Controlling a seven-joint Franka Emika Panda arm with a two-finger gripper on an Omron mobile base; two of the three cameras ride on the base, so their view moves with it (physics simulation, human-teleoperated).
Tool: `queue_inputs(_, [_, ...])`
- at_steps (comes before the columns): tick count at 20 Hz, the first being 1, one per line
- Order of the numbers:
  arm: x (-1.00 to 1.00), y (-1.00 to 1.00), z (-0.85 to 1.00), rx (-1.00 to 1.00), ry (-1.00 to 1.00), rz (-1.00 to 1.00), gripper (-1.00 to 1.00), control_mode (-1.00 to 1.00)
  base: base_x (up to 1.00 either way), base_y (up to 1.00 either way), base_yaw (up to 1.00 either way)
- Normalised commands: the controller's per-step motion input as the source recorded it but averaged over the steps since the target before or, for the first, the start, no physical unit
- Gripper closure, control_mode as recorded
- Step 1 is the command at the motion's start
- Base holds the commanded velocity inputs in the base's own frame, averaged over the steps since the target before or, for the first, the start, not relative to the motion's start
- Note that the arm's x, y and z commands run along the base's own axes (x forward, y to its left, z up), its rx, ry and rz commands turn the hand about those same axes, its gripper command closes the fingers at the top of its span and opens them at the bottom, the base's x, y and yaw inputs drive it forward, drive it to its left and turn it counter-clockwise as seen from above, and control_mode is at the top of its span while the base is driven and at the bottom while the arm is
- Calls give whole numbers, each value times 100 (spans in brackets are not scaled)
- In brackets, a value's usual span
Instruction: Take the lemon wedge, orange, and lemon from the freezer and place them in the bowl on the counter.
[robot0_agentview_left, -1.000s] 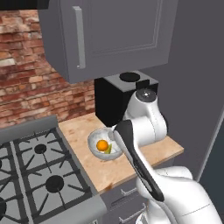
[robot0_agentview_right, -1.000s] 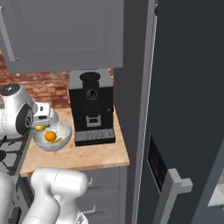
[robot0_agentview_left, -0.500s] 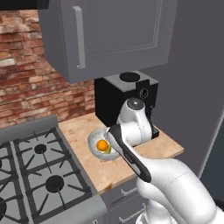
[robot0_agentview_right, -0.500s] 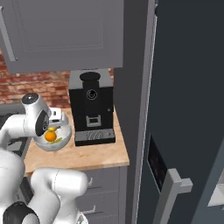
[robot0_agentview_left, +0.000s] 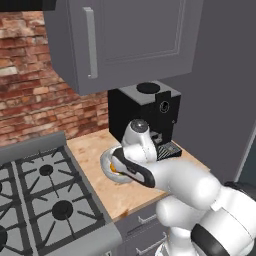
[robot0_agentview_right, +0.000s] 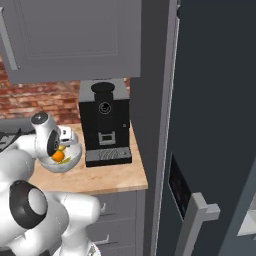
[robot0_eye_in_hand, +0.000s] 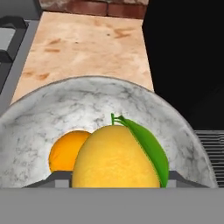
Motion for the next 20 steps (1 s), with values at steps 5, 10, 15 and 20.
queue_inputs(5, [1, 0, 13, 0, 0, -1, -100, -100, 0, 0, 0])
queue_inputs(10, [-15, 0, 71, 0, -3, -4, -100, -100, 0, 0, 0])
queue_inputs(15, [-95, 0, 100, 0, -33, -2, -100, -100, 0, 0, 0])
queue_inputs(20, [-100, 0, 100, -6, -47, -4, -100, -100, 0, 0, 0])
